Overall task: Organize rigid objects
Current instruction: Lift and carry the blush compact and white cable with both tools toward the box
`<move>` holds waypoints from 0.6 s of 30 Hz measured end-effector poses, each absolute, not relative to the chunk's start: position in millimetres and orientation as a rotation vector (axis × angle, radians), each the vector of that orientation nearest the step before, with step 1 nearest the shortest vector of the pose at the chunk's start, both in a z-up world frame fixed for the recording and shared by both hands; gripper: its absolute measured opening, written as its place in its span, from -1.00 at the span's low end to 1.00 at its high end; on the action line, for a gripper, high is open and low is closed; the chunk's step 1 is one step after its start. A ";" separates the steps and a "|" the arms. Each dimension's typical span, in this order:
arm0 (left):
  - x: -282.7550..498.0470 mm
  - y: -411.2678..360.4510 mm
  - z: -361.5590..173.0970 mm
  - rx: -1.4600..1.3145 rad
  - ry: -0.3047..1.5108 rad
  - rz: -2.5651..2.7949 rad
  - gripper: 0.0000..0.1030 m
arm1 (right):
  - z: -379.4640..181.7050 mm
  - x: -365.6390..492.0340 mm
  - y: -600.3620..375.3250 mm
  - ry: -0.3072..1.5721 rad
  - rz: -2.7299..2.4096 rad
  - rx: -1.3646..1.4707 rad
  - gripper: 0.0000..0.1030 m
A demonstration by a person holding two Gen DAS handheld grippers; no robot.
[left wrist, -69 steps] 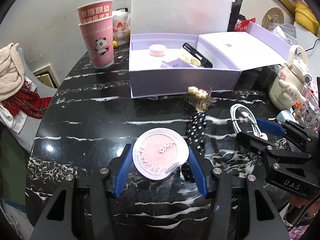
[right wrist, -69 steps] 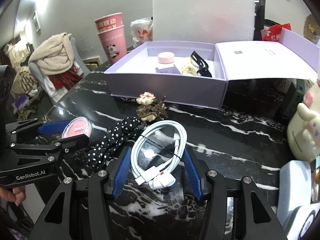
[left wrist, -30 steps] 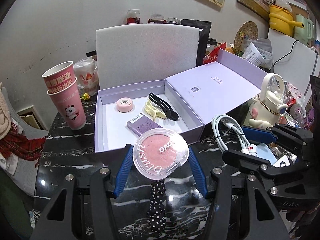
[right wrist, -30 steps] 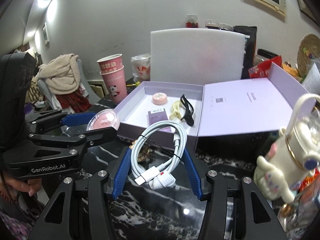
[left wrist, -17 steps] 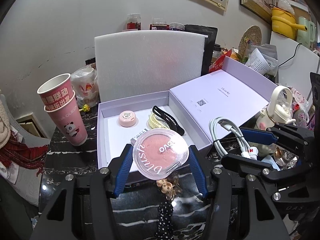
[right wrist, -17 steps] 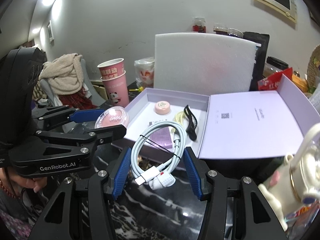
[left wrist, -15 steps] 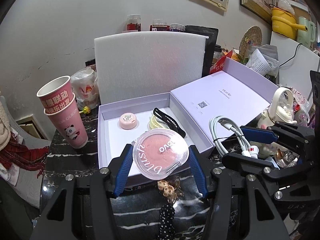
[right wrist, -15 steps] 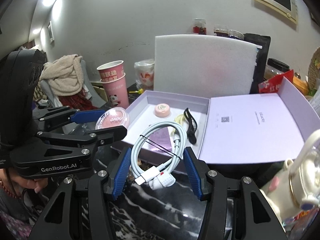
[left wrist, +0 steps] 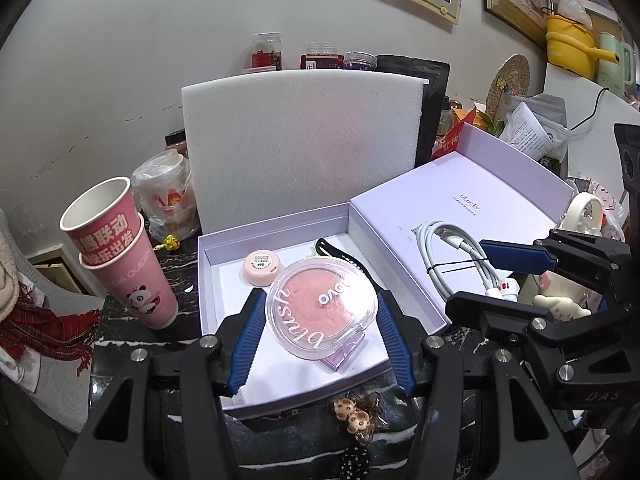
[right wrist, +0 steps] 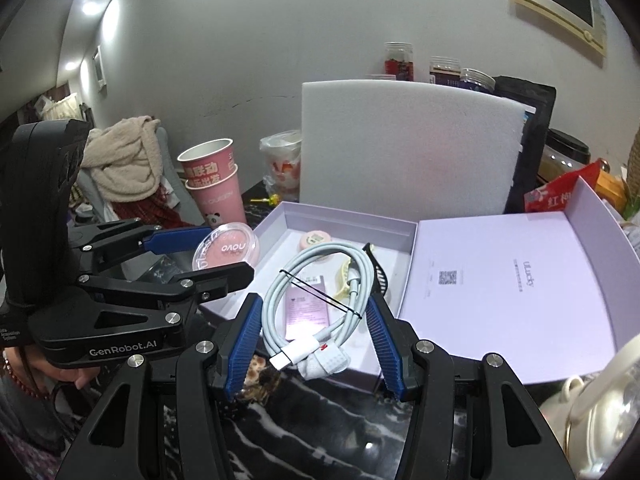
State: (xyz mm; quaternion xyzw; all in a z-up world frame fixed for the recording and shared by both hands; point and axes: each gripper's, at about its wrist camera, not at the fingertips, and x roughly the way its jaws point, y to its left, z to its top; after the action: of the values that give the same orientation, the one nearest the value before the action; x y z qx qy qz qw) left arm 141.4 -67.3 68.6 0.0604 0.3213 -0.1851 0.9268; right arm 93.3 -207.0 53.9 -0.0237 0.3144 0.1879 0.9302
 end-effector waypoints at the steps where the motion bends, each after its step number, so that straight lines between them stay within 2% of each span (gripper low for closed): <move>1: 143.6 -67.4 69.5 0.127 0.657 -0.382 0.08 | 54.9 96.6 -206.6 0.643 0.384 -0.050 0.03; 18: 182.8 -65.4 84.8 0.162 0.625 -0.375 0.08 | 75.7 137.5 -210.6 0.605 0.375 -0.052 0.03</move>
State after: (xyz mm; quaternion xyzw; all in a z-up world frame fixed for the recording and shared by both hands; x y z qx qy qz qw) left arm 182.8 -65.4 84.8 0.0792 0.3052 -0.1830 0.9312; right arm 137.5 -210.6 75.7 -0.0253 0.2961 0.1833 0.9370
